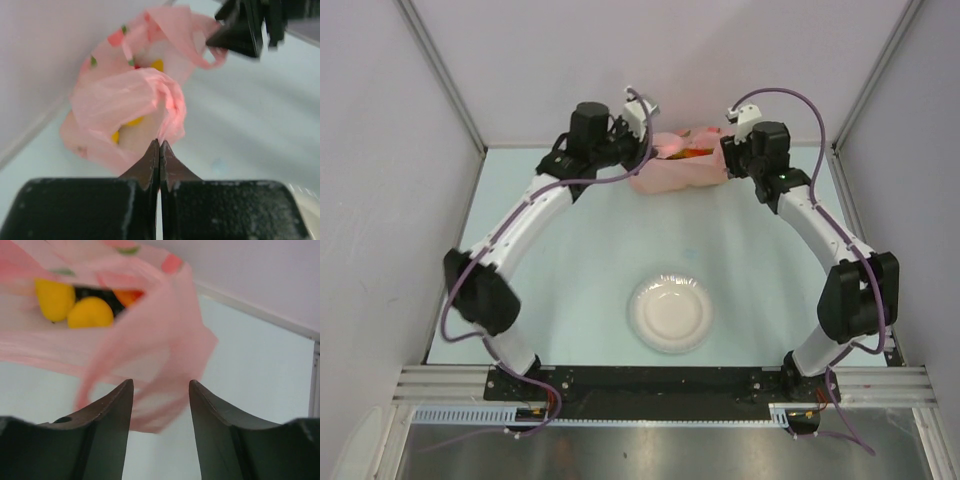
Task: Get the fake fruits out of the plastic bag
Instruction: Adjust the plastic bag at the center of the board.
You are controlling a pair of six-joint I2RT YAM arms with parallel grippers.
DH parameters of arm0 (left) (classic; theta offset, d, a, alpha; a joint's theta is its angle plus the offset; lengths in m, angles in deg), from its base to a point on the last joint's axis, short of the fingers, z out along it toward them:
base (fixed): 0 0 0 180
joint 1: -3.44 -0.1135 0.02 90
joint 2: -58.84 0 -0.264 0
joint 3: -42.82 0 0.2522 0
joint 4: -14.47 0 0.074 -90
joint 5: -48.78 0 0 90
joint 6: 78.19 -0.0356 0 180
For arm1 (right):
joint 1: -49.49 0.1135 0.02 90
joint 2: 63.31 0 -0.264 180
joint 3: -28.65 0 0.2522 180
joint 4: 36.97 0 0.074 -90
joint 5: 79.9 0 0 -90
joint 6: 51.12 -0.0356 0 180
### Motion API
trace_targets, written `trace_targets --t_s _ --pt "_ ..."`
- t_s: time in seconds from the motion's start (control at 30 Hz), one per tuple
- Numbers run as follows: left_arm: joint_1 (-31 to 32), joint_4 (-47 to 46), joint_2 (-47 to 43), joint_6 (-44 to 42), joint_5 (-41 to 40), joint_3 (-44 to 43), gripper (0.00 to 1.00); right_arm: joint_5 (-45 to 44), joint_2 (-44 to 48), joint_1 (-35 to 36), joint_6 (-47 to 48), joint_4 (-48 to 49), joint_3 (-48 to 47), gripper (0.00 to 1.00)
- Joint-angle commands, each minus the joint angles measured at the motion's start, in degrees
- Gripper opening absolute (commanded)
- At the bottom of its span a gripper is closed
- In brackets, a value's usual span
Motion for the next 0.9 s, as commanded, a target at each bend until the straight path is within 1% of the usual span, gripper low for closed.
trace_targets --t_s 0.0,0.03,0.07,0.1,0.17,0.2,0.23,0.27,0.33,0.37,0.4,0.47,0.53,0.57,0.7,0.83,0.87 --pt "0.19 -4.06 -18.83 1.96 -0.73 16.19 0.0 7.81 8.82 -2.17 0.62 -11.37 3.46 0.54" --pt "0.19 -3.45 -20.77 0.91 -0.38 21.18 0.0 9.76 10.66 -2.08 1.07 -12.53 4.25 0.56" --pt "0.27 -2.92 -23.66 0.73 -0.29 23.49 0.0 11.78 13.37 -1.82 1.33 -13.49 4.17 0.58" --pt "0.36 -2.83 -24.39 0.99 -0.38 25.43 0.0 15.1 14.88 -1.47 1.51 -14.46 4.17 0.65" --pt "0.36 -4.31 -25.01 3.09 -0.21 29.39 0.0 17.32 18.65 1.51 2.74 -14.12 3.82 0.71" --pt "0.45 -5.19 -24.66 3.97 -0.29 31.14 0.0 19.51 19.54 2.65 3.0 -12.47 3.82 0.72" --pt "0.62 -6.07 -24.4 5.72 -0.38 31.59 0.0 20.75 20.25 5.8 3.18 -11.23 3.73 0.71" --pt "0.62 -7.21 -23.96 6.95 -0.81 31.86 0.0 21.63 20.52 7.4 3.09 -9.91 3.64 0.68" --pt "0.62 -7.92 -22.73 9.67 -1.51 32.47 0.0 22.17 19.3 11.96 2.22 -6.48 3.64 0.63" --pt "0.62 -8.54 -22.46 11.43 -2.48 32.56 0.0 22.34 18.33 12.94 1.43 -5.69 3.64 0.61" --pt "0.54 -8.72 -22.46 12.49 -4.75 32.83 0.0 22.43 15.37 13.38 0.55 -4.64 3.56 0.55" --pt "0.54 -9.85 -22.9 15.05 -6.43 33.97 0.0 23.22 12.45 13.91 -2.25 -3.84 3.47 0.47" --pt "0.54 -10.65 -23.6 18.19 -8.11 34.93 0.0 23.67 6.31 14.26 -5.15 -1.57 3.47 0.41" --pt "0.54 -10.48 -23.69 18.74 -8.37 34.94 0.0 22.79 4.98 14.53 -6.65 0.01 3.47 0.38" --pt "0.54 -10.74 -25.18 21.03 -10.66 36.07 0.0 21.3 -2.57 15.23 -9.12 2.84 2.16 0.34" --pt "0.54 -11.62 -26.59 21.12 -12.23 37.75 0.0 20.07 -7.67 16.55 -9.75 3.98 0.83 0.32" --pt "0.45 -11.62 -26.94 21.12 -12.5 38.1 0.0 17.28 -8.48 16.81 -9.13 3.29 0.83 0.31"
